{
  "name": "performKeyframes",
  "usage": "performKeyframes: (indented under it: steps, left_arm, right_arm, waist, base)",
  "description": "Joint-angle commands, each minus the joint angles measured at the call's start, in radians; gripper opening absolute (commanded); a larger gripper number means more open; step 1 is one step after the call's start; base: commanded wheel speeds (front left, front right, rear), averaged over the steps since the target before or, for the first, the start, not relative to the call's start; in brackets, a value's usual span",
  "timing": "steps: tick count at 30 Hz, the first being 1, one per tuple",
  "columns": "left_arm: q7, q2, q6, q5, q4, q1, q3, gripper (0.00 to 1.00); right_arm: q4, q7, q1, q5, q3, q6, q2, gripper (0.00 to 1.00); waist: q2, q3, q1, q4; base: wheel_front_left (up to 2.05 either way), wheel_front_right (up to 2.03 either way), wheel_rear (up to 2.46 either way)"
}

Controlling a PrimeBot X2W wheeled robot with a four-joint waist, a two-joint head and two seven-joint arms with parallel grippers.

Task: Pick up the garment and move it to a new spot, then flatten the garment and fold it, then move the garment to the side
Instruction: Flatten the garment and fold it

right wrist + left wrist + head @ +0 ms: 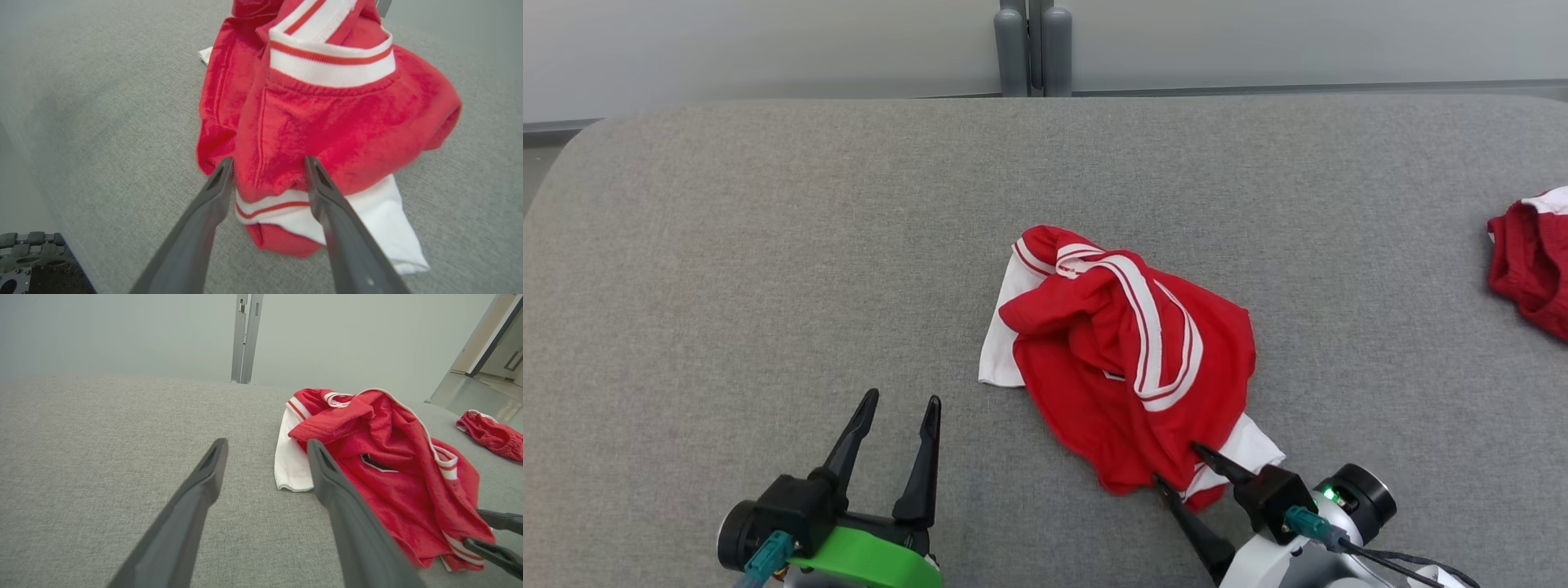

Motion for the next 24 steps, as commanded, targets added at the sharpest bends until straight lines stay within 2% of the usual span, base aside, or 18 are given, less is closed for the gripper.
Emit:
performKeyframes:
  steps: [1, 3, 5, 9, 14, 18, 22, 24]
  left_arm:
    - [-0.003, -0.002, -0.002, 0.01, 0.002, -0.019, 0.002, 1.0]
    - [-0.003, -0.003, -0.002, 0.008, 0.005, -0.021, 0.001, 1.0]
    - [-0.003, -0.003, -0.002, 0.004, 0.009, -0.019, 0.004, 1.0]
    - [-0.003, -0.006, -0.002, 0.0, 0.012, -0.009, 0.008, 1.0]
    - [-0.003, -0.013, -0.002, -0.013, 0.018, -0.003, -0.004, 1.0]
    - [-0.003, -0.018, -0.002, -0.028, 0.023, 0.011, -0.007, 1.0]
    - [-0.003, -0.022, -0.002, -0.038, 0.025, 0.034, -0.008, 1.0]
    - [-0.003, -0.023, -0.002, -0.04, 0.024, 0.046, -0.006, 1.0]
  right_arm:
    - [-0.001, 0.017, -0.015, -0.004, -0.004, -0.001, 0.001, 0.0]
    - [-0.02, 0.034, -0.029, 0.014, -0.019, -0.001, 0.014, 0.0]
    - [-0.104, 0.088, -0.036, 0.145, -0.049, -0.001, 0.068, 0.0]
    - [-0.295, 0.235, -0.069, 0.366, -0.084, -0.001, 0.11, 0.0]
    - [-0.453, 0.408, -0.165, 0.557, -0.185, -0.001, 0.162, 0.0]
    - [-0.442, 0.449, -0.25, 0.731, -0.286, 0.0, 0.181, 0.0]
    - [-0.322, 0.41, -0.35, 0.92, -0.332, 0.0, 0.182, 0.0]
    - [-0.239, 0.387, -0.402, 0.96, -0.349, 0.0, 0.182, 0.0]
  waist:
    - [0.0, 0.003, 0.0, 0.002]
    - [0.0, 0.004, 0.0, 0.004]
    - [0.0, -0.003, 0.0, 0.009]
    - [0.0, -0.025, 0.0, 0.019]
    - [0.0, -0.056, 0.0, 0.045]
    - [0.0, -0.092, 0.0, 0.084]
    - [0.0, -0.122, 0.0, 0.109]
    - [0.0, -0.131, 0.0, 0.114]
  base:
    - [0.0, 0.0, 0.0]
    - [0.0, 0.0, 0.0]
    - [0.0, 0.0, 0.0]
    - [0.0, 0.0, 0.0]
    - [0.0, 0.0, 0.0]
    - [0.0, 0.0, 0.0]
    - [0.0, 0.0, 0.0]
    - [0.0, 0.0, 0.0]
